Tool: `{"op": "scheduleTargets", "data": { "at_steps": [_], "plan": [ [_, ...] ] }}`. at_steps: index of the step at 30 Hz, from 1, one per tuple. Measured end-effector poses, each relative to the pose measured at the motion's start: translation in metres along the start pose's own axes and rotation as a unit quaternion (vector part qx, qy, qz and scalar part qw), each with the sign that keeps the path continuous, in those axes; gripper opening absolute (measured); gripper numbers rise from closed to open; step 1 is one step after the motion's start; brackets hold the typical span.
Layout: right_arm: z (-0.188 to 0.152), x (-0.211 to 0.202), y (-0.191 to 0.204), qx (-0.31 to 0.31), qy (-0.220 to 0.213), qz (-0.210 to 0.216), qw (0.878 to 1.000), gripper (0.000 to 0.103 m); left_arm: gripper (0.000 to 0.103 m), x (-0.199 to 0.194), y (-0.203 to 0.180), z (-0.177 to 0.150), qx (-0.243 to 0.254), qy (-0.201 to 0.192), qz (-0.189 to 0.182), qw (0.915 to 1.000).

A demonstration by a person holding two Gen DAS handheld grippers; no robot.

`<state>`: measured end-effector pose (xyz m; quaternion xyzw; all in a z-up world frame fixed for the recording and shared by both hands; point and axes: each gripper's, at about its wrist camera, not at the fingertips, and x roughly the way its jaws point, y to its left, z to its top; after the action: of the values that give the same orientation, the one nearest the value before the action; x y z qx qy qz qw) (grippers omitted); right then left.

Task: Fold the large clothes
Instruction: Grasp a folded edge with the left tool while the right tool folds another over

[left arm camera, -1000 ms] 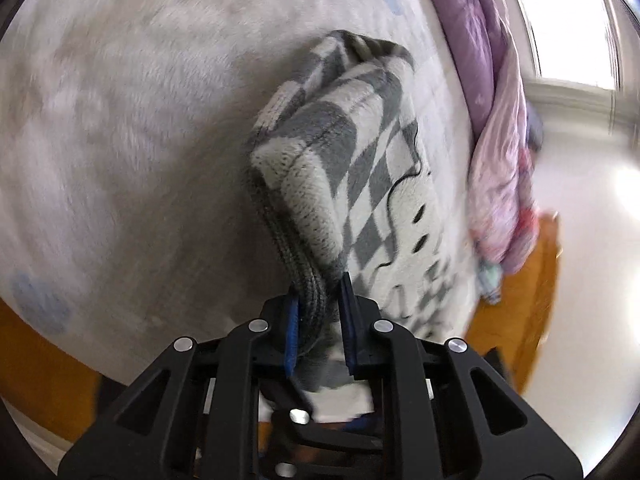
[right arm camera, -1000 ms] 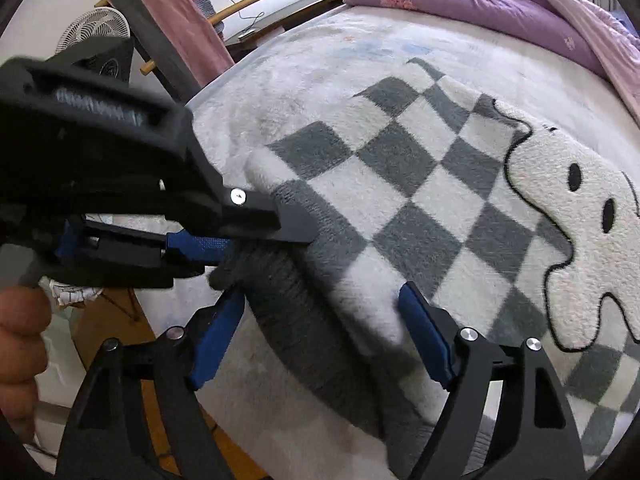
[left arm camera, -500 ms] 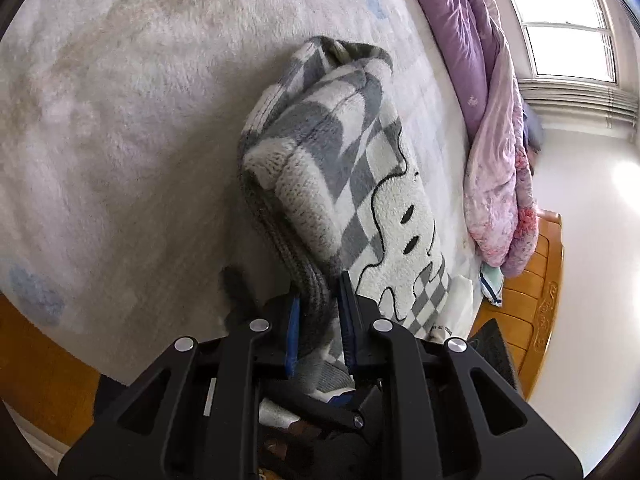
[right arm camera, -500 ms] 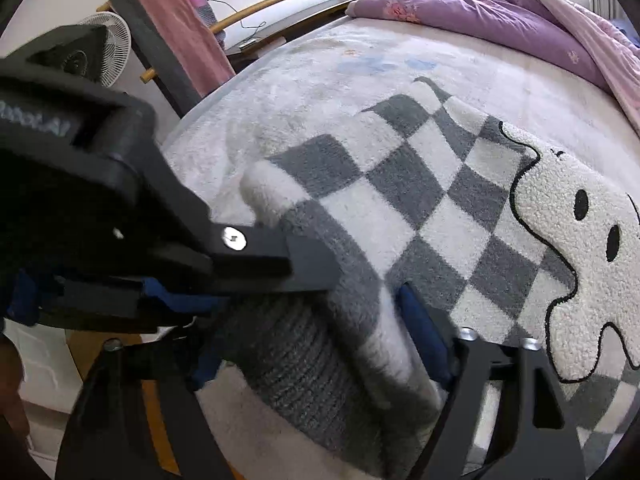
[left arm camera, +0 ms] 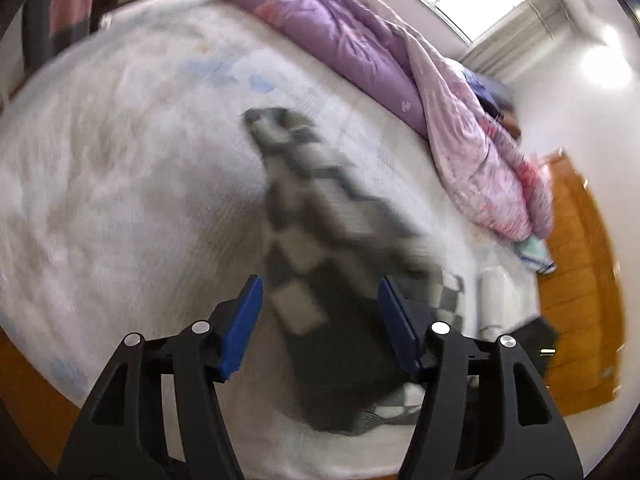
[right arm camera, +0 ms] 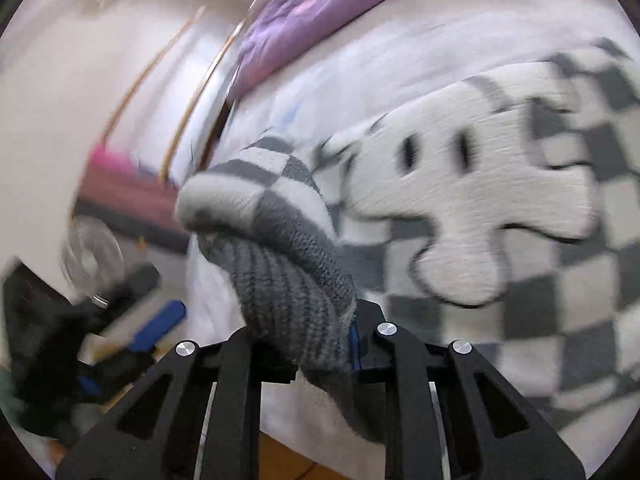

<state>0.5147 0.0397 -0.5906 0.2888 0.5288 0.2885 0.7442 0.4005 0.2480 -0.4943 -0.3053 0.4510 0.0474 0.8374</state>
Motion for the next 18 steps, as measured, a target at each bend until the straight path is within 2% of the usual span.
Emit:
{"op": "scheduleTargets", "data": {
  "at_steps": [5, 9, 12, 16, 18],
  "plan": [
    [0.001, -0.087, -0.059, 0.1, -0.08, 0.029, 0.991, 0.017, 0.062, 0.042, -0.044, -0.024, 0.036, 0.045, 0.004, 0.9983],
    [-0.016, -0.136, -0.11, 0.173, -0.121, 0.016, 0.977, 0.017, 0.066, 0.087, -0.089, -0.051, 0.08, 0.091, 0.003, 0.9927],
    [-0.04, -0.153, -0.161, 0.252, -0.137, 0.005, 0.958, 0.017, 0.075, 0.112, -0.114, -0.067, 0.112, 0.116, 0.009, 0.9869],
    [-0.068, -0.151, -0.226, 0.365, -0.143, -0.011, 0.92, 0.017, 0.079, 0.154, -0.139, -0.094, 0.155, 0.161, 0.033, 0.9742],
    [-0.074, -0.151, -0.249, 0.382, -0.135, -0.03, 0.914, 0.02, 0.079, 0.173, -0.144, -0.104, 0.166, 0.186, 0.04, 0.9675]
  ]
}}
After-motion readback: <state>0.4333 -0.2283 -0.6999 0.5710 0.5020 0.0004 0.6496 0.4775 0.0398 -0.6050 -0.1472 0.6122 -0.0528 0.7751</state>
